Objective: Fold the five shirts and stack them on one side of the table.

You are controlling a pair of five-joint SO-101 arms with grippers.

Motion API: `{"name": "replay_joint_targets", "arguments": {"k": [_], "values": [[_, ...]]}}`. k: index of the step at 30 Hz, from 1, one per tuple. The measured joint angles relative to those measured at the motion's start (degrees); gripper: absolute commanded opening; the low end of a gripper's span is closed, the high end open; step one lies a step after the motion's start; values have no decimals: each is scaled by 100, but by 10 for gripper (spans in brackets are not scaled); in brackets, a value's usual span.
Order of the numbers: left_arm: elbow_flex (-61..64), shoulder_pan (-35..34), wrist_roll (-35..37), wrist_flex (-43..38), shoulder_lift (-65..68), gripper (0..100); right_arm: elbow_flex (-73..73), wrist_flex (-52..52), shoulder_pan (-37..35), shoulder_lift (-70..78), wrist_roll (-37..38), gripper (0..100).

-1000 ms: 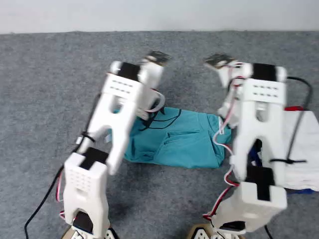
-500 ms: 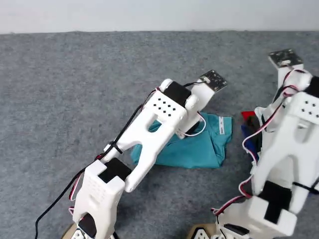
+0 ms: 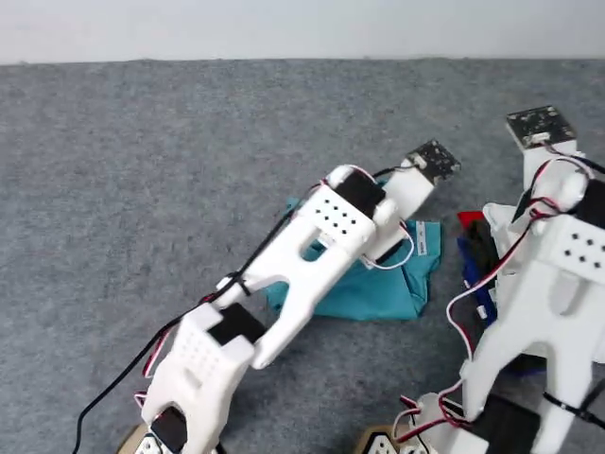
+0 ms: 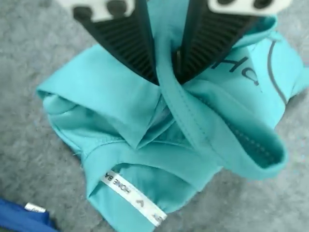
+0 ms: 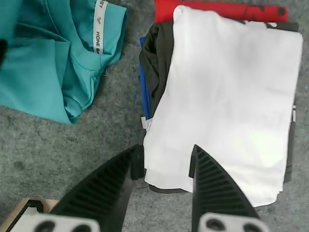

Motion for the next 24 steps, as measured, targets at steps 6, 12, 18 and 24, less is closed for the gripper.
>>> {"name": "replay_joint_targets", "arguments": {"k": [6, 12, 18, 24], "values": [[-1231, 123, 0, 185, 958, 19, 9, 0, 0, -79, 0, 168], [-2848, 264, 9, 888, 1802, 19, 9, 0, 0, -88, 0, 168], [-3859, 369, 9, 1204, 2453, 19, 9, 0, 484, -97, -141, 168], [-4018, 369, 9, 1204, 2514, 47, 9, 0, 800, -97, -158, 168]]}}
